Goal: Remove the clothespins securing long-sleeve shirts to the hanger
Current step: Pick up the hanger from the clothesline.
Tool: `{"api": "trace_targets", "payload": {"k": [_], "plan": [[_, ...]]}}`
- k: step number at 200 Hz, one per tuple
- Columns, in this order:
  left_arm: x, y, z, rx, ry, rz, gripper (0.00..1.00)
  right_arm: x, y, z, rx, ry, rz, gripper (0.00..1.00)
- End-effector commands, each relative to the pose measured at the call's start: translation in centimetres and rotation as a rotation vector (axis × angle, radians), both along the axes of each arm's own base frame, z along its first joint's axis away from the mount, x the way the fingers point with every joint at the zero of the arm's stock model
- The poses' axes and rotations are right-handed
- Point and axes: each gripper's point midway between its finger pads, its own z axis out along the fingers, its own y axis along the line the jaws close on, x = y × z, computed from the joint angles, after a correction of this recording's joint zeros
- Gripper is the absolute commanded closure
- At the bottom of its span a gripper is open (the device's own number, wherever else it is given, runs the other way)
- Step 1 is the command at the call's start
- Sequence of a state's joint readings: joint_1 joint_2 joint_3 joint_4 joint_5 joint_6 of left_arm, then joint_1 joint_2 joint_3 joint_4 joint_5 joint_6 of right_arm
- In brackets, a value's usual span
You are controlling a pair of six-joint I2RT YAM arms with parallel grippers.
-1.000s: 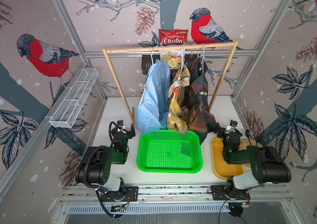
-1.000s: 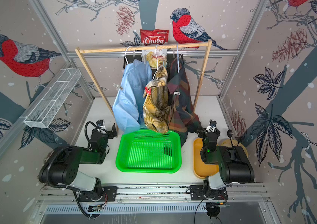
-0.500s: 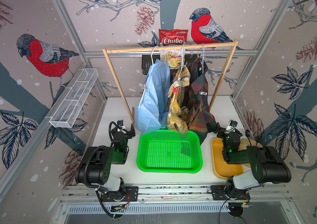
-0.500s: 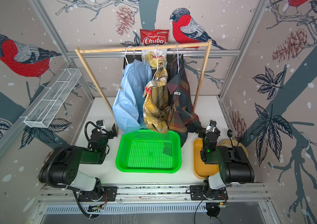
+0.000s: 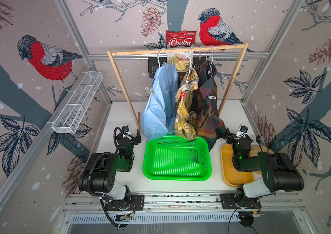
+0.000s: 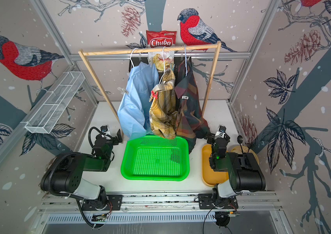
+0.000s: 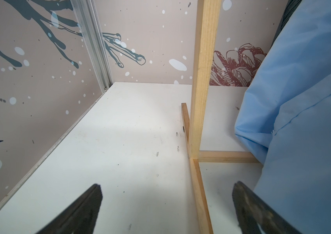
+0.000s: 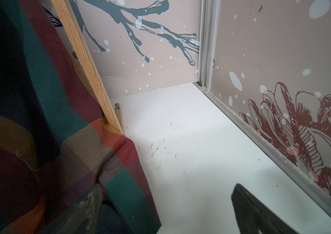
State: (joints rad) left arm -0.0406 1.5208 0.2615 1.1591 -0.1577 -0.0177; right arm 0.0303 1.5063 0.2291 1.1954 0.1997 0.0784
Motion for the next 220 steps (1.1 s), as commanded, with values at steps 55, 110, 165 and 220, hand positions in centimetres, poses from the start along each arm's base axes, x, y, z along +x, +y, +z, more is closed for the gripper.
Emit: {"api": "trace_targets", "payload": {"k": [55,110,165,220], "plan": [[0.7,0.7,1.5,0.0,-0.013,0.042,0.01,1.1,-0.8,2.4,0.006,-0.018,-0.051,0.0],[0.9,2.1,5.2,-0.111,0.055,0.226,0.01,6.6,-3.6,5.1,0.524,0.301,-0.148,0.0],[-1.5,1.5,12.0,-0.363,0.019,0.227,0.02,5.7,-0.5,11.7,0.637,0.204,0.052,0.0],[-6.4,-3.5,18.8,-0.375,-0.025,-0.107,0.02,0.2,5.3,21.0,0.47,0.069,0.125,0.0]]}}
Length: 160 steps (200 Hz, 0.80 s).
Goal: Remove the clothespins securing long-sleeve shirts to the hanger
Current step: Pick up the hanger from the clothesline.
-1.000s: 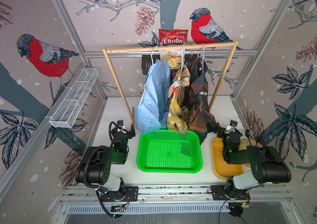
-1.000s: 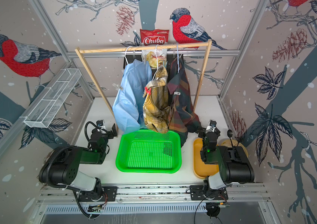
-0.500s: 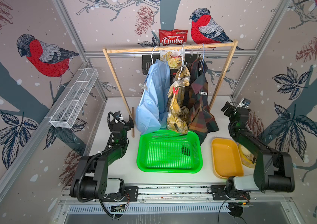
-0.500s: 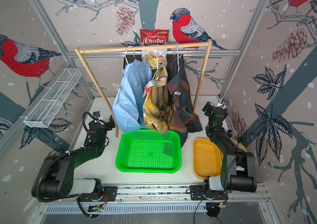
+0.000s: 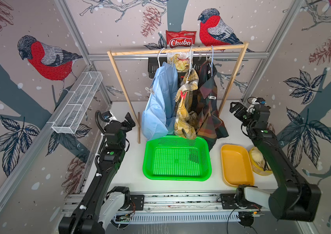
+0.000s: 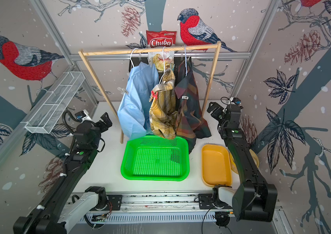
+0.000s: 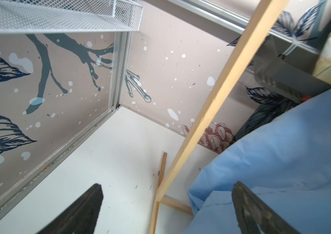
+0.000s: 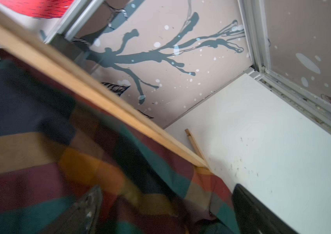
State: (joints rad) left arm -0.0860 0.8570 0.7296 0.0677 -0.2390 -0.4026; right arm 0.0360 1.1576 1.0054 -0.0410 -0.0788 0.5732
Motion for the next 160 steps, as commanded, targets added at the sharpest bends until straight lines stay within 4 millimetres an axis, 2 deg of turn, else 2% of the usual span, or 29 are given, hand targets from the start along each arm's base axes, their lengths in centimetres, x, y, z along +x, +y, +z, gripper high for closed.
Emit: {"api": "trace_targets", "payload": {"k": [1,20,39,53,75,99,117,136,144,160], "plan": [[-2.4,-3.8,0.1,-0.003,0.02,-0.227,0.02,-2.9,0.3,2.1,-0.069,-0.028,-0.04,0.0],[-4.9,-8.5,2.3,0.039,-0.097,-0.477,0.05,-5.5,2.3,5.3,-0.069,-0.113,0.028,0.0],[-6.3,-12.4,2.9,0.069,-0.127,-0.675,0.1,-7.9,5.1,7.8,-0.095,-0.151,0.088,0.04],[-6.7,-14.7,3.2,0.11,-0.131,-0.747,0.1,-9.6,7.0,9.6,-0.091,-0.18,0.131,0.08],[-6.9,-18.3,4.0,0.188,-0.128,-0.848,0.1,-11.6,10.2,11.3,-0.072,-0.195,0.202,0.13],[-7.7,-22.4,5.5,0.213,-0.155,-0.987,0.11,-13.1,13.6,12.0,-0.08,-0.207,0.248,0.17],[-8.3,-23.8,5.5,0.203,-0.175,-1.047,0.11,-13.4,15.8,12.1,-0.118,-0.2,0.254,0.18],[-9.1,-23.9,4.8,0.203,-0.18,-1.071,0.12,-13.0,17.0,11.8,-0.162,-0.176,0.229,0.21],[-9.5,-23.6,4.2,0.211,-0.183,-1.065,0.12,-12.6,16.9,11.8,-0.167,-0.166,0.201,0.24],[-10.4,-22.9,4.1,0.227,-0.213,-1.049,0.11,-12.3,16.3,11.9,-0.169,-0.162,0.15,0.29]]}}
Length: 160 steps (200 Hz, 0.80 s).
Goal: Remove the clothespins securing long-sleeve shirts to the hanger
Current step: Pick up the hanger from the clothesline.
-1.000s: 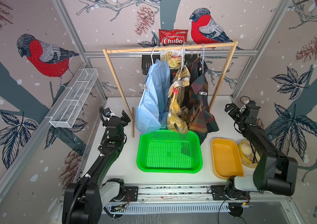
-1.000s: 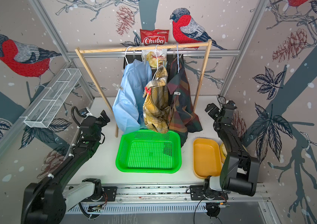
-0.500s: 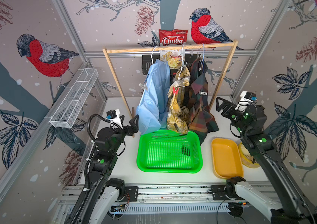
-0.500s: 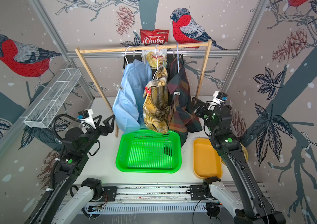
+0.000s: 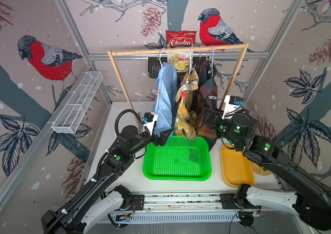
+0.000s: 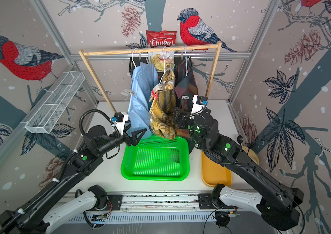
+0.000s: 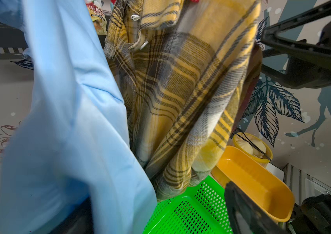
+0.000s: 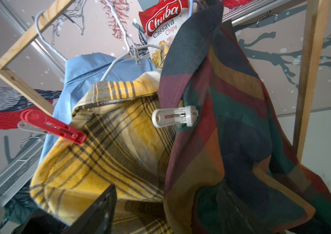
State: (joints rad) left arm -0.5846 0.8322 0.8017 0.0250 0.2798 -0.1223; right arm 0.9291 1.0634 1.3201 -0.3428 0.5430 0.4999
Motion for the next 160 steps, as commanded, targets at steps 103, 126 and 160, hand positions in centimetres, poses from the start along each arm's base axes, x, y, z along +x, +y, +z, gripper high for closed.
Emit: {"api": "trace_targets", "payload": {"k": [103,126,160], "plan": [[-3.1,-0.7,0.7,0.01,-0.132,-0.048,0.1,2.3,-2.0,-0.2,-0.028,-0.007,-0.202,0.44],[-3.4,-0.7,0.8,0.011,-0.139,-0.05,0.09,3.0,-1.3,-0.2,-0.032,-0.008,-0.185,0.51],[-3.5,-0.7,0.8,0.012,-0.143,-0.048,0.09,3.4,-0.8,-0.2,-0.04,-0.008,-0.175,0.68]]}}
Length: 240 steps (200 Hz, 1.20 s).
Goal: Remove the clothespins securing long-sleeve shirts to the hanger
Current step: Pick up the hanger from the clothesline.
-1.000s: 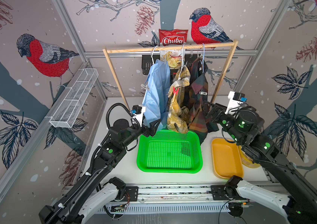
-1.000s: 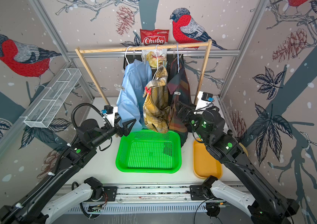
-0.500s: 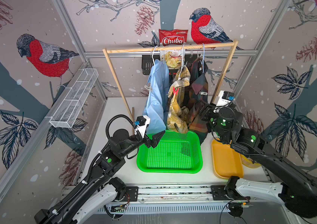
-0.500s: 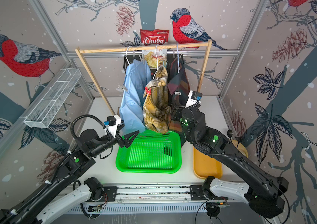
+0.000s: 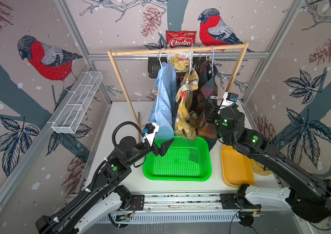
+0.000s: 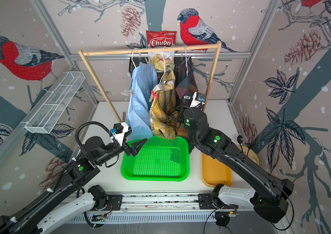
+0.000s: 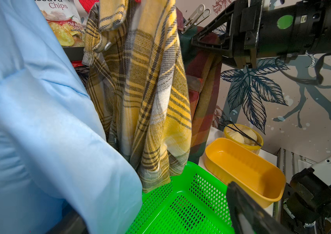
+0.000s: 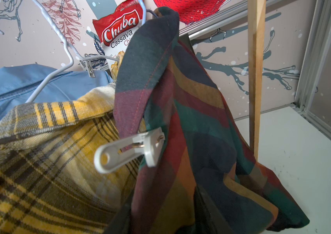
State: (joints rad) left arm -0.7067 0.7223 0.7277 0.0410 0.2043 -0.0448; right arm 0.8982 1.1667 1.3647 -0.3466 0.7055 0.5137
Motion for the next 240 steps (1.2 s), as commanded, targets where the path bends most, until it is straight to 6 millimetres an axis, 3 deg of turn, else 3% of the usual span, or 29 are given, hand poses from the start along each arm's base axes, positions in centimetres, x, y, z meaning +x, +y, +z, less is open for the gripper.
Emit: {"api": "trace_targets", "payload": {"k": [1,34,85,167,240], "plan": [[-0.1,0.0,0.7,-0.01,-0.036,0.003,0.1,0.2,0.5,0.9,0.013,-0.026,0.019,0.69],[0.0,0.0,0.7,-0.006,-0.038,0.008,0.09,-0.1,0.2,1.8,0.011,-0.035,0.019,1.0],[0.1,-0.3,0.2,0.007,-0.025,0.003,0.09,-1.0,-0.4,3.3,0.013,-0.06,0.046,1.0],[0.5,-1.0,-0.9,0.037,0.003,-0.003,0.08,-3.7,2.1,6.5,-0.112,-0.142,0.093,1.0],[0.4,-1.7,-1.9,0.065,0.021,-0.023,0.09,-5.4,-2.1,8.1,-0.071,-0.183,-0.022,1.0]]}}
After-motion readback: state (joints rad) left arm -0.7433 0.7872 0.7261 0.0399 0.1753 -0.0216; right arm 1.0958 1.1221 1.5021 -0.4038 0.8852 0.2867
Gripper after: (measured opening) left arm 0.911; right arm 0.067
